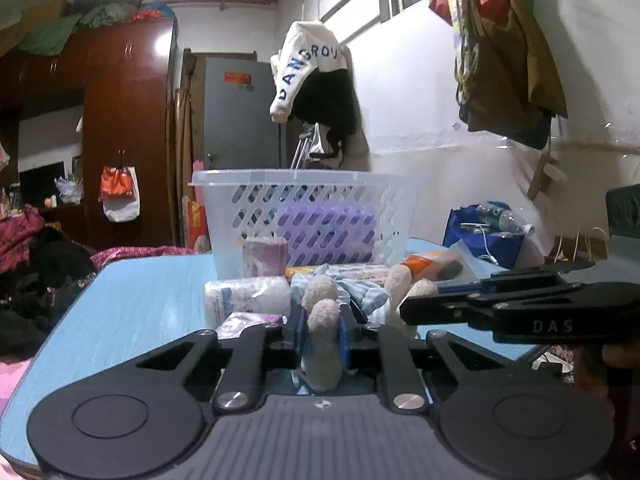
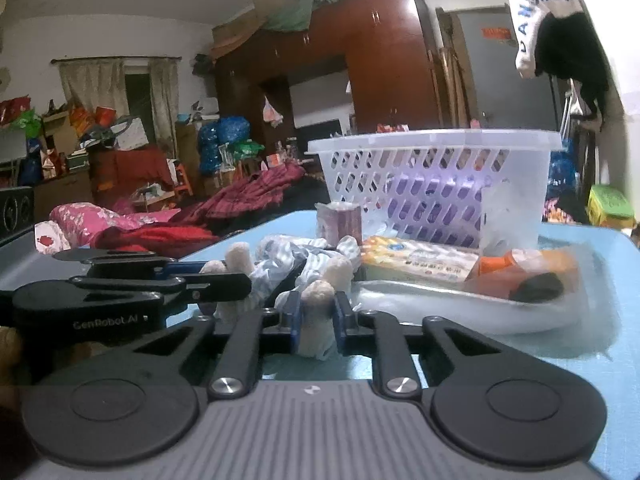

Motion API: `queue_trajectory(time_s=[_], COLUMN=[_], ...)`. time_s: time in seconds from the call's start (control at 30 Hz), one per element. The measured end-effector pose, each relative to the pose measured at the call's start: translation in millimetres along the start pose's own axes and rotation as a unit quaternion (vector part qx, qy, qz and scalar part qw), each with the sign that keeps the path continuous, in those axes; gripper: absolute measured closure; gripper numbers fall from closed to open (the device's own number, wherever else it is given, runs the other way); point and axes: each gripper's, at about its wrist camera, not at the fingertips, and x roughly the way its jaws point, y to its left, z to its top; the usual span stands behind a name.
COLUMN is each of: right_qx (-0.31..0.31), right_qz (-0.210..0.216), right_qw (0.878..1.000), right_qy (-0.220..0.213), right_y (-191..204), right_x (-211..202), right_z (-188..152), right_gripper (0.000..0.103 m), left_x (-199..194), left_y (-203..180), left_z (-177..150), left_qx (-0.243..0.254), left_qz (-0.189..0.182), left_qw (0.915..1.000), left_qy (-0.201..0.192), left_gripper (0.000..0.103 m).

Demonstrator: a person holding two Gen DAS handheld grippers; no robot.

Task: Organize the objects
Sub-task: 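Grasp the white plush toy with both tools and lift it, then carry the plush toy over the basket and release it inside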

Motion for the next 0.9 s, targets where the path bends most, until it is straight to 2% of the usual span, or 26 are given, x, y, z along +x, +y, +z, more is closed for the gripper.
queue_trajectory(time_s=[0.23, 0.37, 0.5, 0.63, 0.73, 0.8, 0.9], right_qx=[-0.020, -0.023, -0.053, -0.097, -0.111, -0.111, -0.099], right_qz=[-0.002, 0.004, 0.003, -0.020, -0.035, -0.052, -0.066], right_qw=[0.999, 0.998, 0.995, 0.988, 0.986, 0.988, 0.992], right_qy=[-0.039, -0.051, -0.081, -0.122, -0.117, -0.096, -0.046], right_y=[-2.7, -4.5, -0.5, 3.8, -4.8, -15.5, -36.4], right_x=[-23.1, -30.3, -37.6, -31.1, 3.6, 38.2, 93.4], right_z=[14.0, 25.7, 62.0, 117.3, 161.0, 179.5, 187.8], right_gripper=[0.088, 0.088, 0.088, 0.088, 0.088, 0.088, 0.088], left_x=[-14.8, -15.7, -17.0, 6.8, 48.3, 88.5, 142.9], left_y=[0.8, 2.2, 7.0, 16.1, 30.9, 47.6, 65.8], left_z=[7.5, 22.9, 66.8, 133.1, 168.5, 181.1, 181.0], left_qx=[-0.006, -0.016, -0.008, 0.003, -0.002, -0.019, -0.033], left_qz=[-0.032, -0.046, -0.052, -0.027, 0.001, 0.019, 0.043], left_qw=[0.9988, 0.9975, 0.9945, 0.9916, 0.9942, 0.9970, 0.9985], left_qy=[-0.037, -0.051, -0.090, -0.126, -0.108, -0.073, -0.014], left_gripper=[0.086, 0.086, 0.086, 0.086, 0.086, 0.086, 0.086])
